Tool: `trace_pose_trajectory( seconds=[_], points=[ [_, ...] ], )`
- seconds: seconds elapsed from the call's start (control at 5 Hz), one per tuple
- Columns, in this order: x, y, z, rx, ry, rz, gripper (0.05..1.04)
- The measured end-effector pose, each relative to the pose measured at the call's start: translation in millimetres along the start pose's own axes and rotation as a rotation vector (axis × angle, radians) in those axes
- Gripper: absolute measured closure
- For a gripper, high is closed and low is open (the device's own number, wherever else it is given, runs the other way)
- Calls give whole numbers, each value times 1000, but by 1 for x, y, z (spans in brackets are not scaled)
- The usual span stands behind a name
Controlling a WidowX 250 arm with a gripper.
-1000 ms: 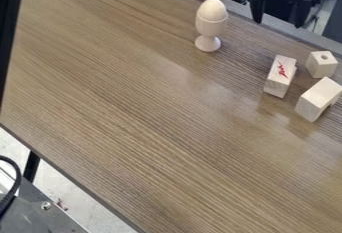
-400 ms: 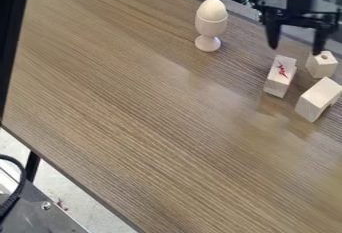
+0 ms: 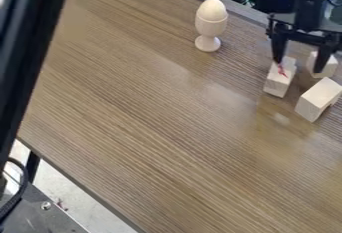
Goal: Put the block with hole in left side of the arch
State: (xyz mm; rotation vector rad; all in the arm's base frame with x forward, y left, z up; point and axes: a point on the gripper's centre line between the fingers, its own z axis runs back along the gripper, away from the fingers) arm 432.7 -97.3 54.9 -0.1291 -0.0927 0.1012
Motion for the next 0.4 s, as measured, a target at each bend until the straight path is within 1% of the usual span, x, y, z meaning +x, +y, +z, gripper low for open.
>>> trace_pose_trajectory(
  seconds=[0.2,0.4],
  points=[
    [2,8,0,29,-3,9,85],
    [-2,11,-7,34,18,23,85]
  ],
)
